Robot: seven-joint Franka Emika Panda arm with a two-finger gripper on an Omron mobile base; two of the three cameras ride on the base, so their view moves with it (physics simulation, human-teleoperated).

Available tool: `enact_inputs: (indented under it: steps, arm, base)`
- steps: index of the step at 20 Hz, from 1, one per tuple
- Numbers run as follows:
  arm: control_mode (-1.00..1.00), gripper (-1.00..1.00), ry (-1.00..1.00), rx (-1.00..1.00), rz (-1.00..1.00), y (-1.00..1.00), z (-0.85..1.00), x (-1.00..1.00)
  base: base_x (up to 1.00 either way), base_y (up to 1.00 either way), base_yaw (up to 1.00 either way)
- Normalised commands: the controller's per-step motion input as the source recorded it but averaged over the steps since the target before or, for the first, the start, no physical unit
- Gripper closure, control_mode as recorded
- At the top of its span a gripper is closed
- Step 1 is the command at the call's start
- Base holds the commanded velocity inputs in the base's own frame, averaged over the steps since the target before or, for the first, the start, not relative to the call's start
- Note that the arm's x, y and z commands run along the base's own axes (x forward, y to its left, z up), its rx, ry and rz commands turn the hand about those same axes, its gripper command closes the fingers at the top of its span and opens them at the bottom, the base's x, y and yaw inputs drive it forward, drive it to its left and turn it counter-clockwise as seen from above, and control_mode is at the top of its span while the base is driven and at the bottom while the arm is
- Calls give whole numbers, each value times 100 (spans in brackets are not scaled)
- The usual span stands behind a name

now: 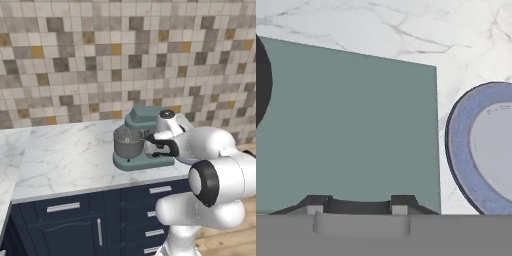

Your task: Add butter and sugar cubes to the stand mixer bowl and then turn on the stand mixer to begin making frosting.

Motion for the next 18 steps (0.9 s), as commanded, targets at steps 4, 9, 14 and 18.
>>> enact_inputs:
  steps: [4,9,14,18]
  arm:
    - [-100,100,0,28,4,-42,16,36]
    - [-100,100,0,27,4,-47,20,30]
    - [-100,100,0,24,2,-53,11,27]
    - [-100,100,0,20,2,-56,0,26]
  base:
    - [0,0,0]
    - [0,0,0]
    - [0,0,0]
    - [0,0,0]
